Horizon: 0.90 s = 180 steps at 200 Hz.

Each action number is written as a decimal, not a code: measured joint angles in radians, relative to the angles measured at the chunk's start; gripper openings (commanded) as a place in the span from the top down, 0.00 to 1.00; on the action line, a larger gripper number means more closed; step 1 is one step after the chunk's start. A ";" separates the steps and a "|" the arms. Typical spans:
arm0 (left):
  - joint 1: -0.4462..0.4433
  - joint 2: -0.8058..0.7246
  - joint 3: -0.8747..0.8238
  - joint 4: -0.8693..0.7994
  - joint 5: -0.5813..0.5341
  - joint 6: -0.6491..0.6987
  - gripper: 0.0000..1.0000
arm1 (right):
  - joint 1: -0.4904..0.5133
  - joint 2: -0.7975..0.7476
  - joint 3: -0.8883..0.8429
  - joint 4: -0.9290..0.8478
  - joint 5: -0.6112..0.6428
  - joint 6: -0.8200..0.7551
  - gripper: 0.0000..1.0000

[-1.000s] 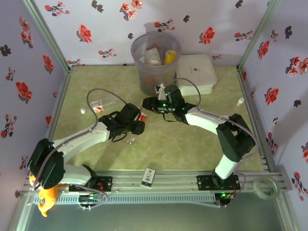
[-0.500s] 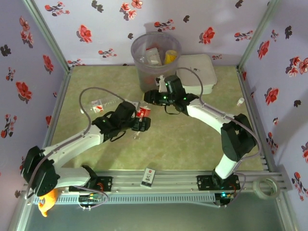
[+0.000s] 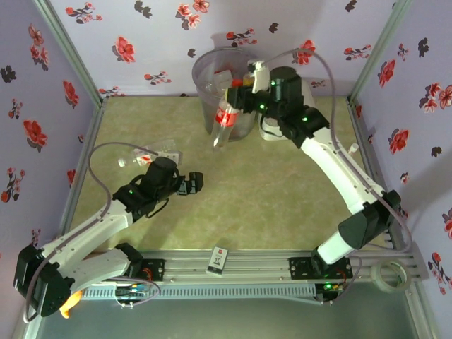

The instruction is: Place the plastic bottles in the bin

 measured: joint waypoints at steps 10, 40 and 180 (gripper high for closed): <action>0.000 0.006 0.000 0.003 0.000 -0.005 0.00 | -0.006 -0.011 0.029 0.016 0.018 -0.008 0.80; 0.000 0.033 0.000 0.019 0.000 -0.013 0.00 | -0.051 -0.027 0.075 0.125 0.076 -0.010 0.80; 0.000 0.055 -0.048 0.103 0.020 -0.067 0.00 | -0.158 0.626 0.667 0.397 0.193 -0.246 0.82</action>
